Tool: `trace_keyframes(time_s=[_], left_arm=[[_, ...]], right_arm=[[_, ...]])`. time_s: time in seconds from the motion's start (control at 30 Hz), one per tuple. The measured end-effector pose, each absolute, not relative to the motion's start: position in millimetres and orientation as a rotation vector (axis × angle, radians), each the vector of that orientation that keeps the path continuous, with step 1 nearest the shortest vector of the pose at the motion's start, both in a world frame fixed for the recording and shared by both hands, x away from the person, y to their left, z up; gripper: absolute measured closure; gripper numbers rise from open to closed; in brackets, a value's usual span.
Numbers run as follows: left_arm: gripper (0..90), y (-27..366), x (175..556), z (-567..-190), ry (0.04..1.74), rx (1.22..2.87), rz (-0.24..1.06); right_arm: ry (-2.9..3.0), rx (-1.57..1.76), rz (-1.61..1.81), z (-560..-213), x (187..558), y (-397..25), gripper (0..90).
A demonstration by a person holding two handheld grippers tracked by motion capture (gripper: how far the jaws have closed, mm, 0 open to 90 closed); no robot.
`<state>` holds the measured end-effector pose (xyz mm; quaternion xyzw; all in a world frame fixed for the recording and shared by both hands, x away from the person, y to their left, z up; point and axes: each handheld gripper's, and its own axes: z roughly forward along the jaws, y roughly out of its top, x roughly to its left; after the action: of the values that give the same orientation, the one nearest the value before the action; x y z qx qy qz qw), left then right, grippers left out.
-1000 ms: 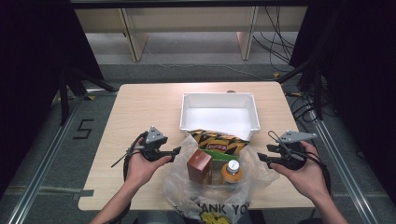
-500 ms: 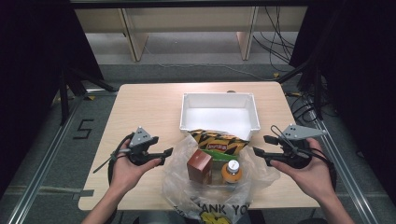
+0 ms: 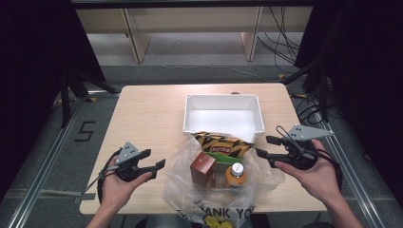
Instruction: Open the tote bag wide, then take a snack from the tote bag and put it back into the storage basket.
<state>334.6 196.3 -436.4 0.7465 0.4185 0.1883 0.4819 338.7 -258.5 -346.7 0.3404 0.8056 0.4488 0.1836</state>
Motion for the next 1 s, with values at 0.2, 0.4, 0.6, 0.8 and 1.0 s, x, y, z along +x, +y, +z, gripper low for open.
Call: trace_keyframes(time_s=[0.2, 0.4, 0.6, 0.8, 1.0], left_arm=[[30.5, 198, 329, -438, 1.028, 1.801, 0.49], [30.5, 200, 326, -441, 1.038, 1.796, 0.498], [30.4, 201, 323, -443, 1.036, 1.806, 0.506], [30.4, 200, 317, -446, 1.037, 1.808, 0.507], [30.4, 201, 316, -450, 1.042, 1.816, 0.503]], right_arm=[[2.229, 0.99, 1.318, -348, 338, -259, 40.4], [2.249, 0.96, 1.319, -351, 339, -260, 40.6], [2.278, 0.949, 1.329, -344, 338, -257, 40.6], [2.268, 0.924, 1.341, -342, 342, -248, 41.1], [2.306, 0.904, 1.325, -343, 348, -239, 41.6]])
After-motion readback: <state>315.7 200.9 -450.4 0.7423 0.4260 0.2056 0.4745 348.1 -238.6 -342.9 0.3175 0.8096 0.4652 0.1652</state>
